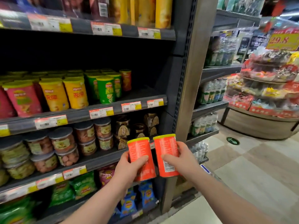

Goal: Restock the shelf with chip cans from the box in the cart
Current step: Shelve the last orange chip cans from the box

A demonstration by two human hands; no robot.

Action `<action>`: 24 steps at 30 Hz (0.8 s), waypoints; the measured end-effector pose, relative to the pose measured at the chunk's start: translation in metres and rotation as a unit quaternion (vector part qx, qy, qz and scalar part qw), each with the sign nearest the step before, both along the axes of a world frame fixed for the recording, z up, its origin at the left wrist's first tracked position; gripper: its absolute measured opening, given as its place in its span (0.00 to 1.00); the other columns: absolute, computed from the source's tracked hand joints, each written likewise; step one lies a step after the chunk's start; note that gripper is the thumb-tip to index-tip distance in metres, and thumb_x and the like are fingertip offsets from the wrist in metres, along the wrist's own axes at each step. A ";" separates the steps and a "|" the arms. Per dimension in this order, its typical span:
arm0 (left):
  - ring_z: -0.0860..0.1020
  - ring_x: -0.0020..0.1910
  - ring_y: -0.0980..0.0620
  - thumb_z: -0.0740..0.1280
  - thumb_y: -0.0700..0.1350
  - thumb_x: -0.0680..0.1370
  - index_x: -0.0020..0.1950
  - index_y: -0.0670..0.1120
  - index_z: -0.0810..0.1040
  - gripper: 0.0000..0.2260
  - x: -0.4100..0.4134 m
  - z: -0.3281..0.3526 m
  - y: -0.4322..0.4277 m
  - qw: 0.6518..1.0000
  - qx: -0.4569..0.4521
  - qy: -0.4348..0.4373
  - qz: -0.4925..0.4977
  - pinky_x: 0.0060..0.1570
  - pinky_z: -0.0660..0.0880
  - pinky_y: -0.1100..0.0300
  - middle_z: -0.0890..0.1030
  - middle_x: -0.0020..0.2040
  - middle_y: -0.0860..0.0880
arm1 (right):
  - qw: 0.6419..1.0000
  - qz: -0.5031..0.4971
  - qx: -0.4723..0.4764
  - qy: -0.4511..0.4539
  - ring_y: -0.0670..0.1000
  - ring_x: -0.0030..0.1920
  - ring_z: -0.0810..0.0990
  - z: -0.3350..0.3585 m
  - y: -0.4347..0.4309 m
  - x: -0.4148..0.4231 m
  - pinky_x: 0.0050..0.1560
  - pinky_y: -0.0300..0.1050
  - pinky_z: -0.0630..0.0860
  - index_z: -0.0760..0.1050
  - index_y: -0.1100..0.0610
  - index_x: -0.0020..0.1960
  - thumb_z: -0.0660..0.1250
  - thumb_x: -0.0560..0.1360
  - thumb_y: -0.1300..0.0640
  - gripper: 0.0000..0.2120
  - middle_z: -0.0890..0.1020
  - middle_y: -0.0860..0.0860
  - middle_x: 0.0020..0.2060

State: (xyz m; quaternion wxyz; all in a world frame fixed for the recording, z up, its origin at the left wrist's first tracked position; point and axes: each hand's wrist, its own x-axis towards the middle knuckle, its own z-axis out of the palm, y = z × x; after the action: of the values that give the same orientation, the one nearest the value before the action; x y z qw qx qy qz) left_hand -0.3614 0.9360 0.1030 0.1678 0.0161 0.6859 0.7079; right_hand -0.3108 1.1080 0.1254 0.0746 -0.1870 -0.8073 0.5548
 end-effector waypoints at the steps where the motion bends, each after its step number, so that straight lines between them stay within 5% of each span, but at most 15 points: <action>1: 0.79 0.48 0.54 0.73 0.52 0.72 0.60 0.55 0.65 0.22 0.000 0.003 0.006 1.000 0.002 0.004 0.014 0.36 0.73 0.62 0.78 0.51 0.54 | 1.000 0.014 0.003 0.000 0.40 0.46 0.77 0.003 0.008 -0.005 0.37 0.33 0.73 0.63 0.50 0.64 0.72 0.71 0.53 0.26 0.76 0.43 0.50; 9: 0.80 0.50 0.52 0.73 0.49 0.72 0.60 0.54 0.66 0.21 -0.010 0.019 0.027 0.994 0.015 0.021 0.104 0.45 0.76 0.56 0.79 0.51 0.53 | 0.994 0.107 -0.022 0.017 0.39 0.43 0.76 0.016 0.033 -0.048 0.36 0.34 0.72 0.61 0.47 0.59 0.71 0.73 0.54 0.22 0.74 0.38 0.45; 15: 0.79 0.46 0.56 0.73 0.49 0.72 0.54 0.57 0.69 0.17 -0.042 0.036 0.022 0.989 0.003 0.056 0.140 0.38 0.73 0.63 0.79 0.49 0.56 | 0.988 0.141 -0.040 0.044 0.39 0.46 0.77 0.033 0.027 -0.098 0.38 0.35 0.72 0.63 0.48 0.64 0.72 0.72 0.54 0.25 0.75 0.41 0.47; 24: 0.79 0.46 0.59 0.72 0.49 0.73 0.56 0.57 0.70 0.16 -0.127 0.059 0.016 0.990 0.033 0.088 0.101 0.37 0.72 0.65 0.80 0.48 0.57 | 0.989 0.113 -0.018 0.091 0.41 0.46 0.78 0.064 0.019 -0.182 0.42 0.37 0.74 0.67 0.44 0.53 0.72 0.72 0.54 0.17 0.78 0.44 0.50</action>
State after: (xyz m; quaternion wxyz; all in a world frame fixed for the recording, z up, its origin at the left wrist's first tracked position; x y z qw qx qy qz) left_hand -0.4885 0.9523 0.1620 0.0341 0.0147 0.6720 0.7396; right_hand -0.4926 1.1267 0.1896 0.0812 -0.0450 -0.8033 0.5883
